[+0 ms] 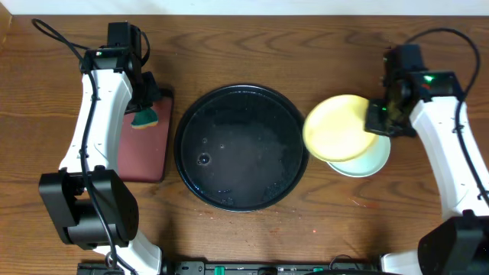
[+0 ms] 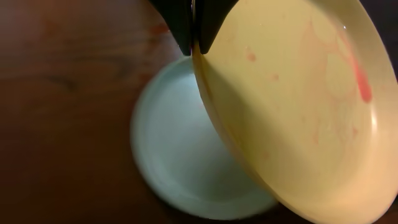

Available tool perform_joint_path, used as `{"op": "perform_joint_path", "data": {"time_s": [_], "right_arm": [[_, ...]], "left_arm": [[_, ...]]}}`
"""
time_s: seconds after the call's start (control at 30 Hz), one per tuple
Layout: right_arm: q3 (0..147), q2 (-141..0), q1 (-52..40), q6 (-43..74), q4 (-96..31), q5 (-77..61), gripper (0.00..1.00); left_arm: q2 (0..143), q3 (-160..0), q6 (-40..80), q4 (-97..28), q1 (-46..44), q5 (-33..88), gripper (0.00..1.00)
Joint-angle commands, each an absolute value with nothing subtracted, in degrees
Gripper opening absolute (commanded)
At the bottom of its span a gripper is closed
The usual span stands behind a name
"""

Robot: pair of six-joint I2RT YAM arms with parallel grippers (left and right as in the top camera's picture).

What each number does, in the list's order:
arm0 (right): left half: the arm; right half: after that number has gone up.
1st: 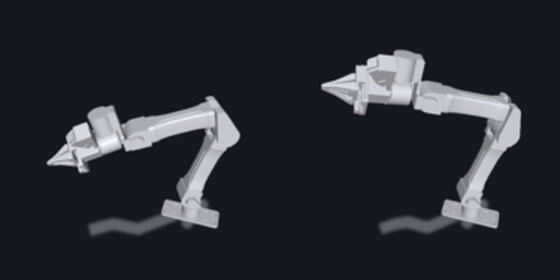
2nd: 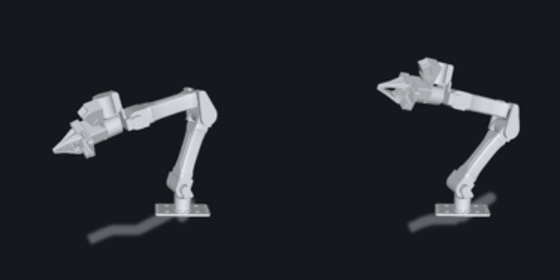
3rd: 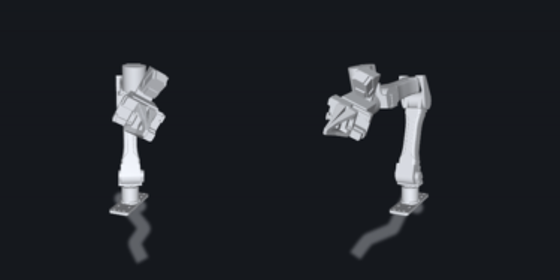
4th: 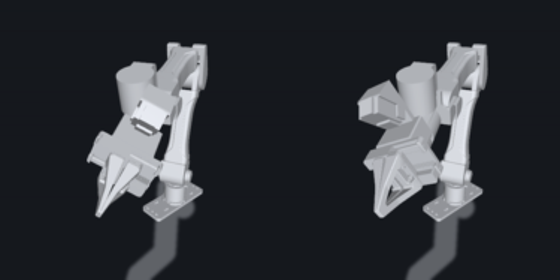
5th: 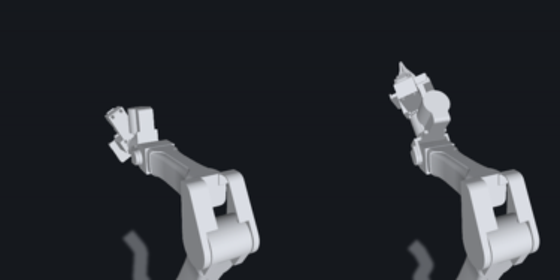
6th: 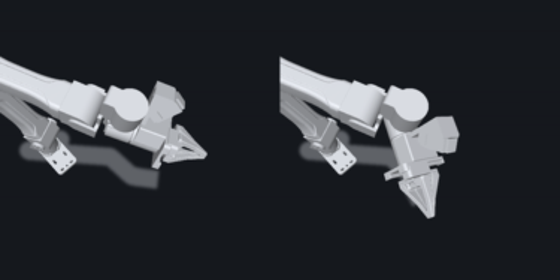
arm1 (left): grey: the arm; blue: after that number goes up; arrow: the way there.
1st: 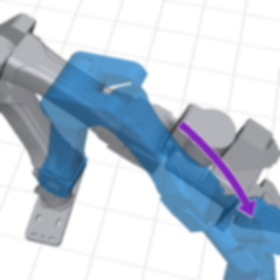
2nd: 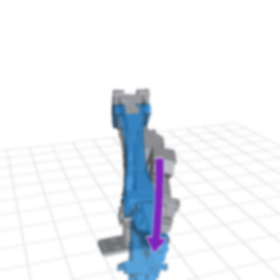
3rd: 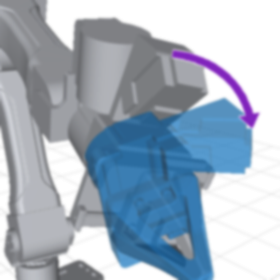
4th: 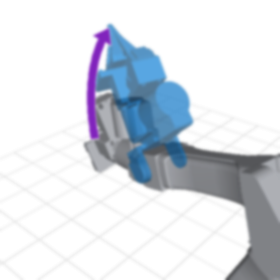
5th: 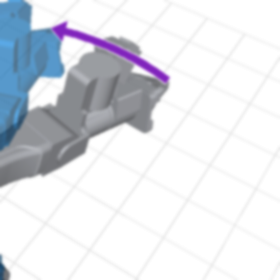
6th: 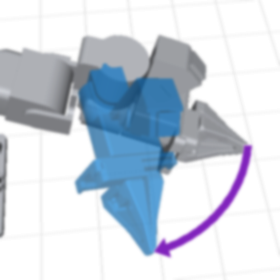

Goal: Clean dirty plates on tray and stack at the side

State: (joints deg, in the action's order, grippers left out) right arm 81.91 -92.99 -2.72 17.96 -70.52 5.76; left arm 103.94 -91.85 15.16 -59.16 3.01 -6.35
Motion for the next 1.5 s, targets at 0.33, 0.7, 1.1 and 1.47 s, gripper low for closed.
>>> {"op": "perform_joint_path", "data": {"time_s": [0.33,0.7,1.1,1.47], "right_arm": [[67.9,-92.0,3.2,14.6,-56.1,8.5,0.34],[76.9,-92.0,-0.7,9.1,-56.4,-6.8,0.86],[79.7,-92.0,-5.3,9.1,-56.4,-6.9,0.96],[79.7,-92.0,-5.3,9.1,-56.2,-7.9,0.99]], "left_arm": [[103.7,-91.9,7.0,-58.2,7.2,-6.7,0.08],[103.9,-88.8,-2.7,-56.0,11.4,-6.7,0.08],[111.1,-85.6,-2.7,-53.0,11.4,-2.9,0.08],[114.6,-85.6,-1.0,-53.3,11.4,-1.9,0.74]]}}
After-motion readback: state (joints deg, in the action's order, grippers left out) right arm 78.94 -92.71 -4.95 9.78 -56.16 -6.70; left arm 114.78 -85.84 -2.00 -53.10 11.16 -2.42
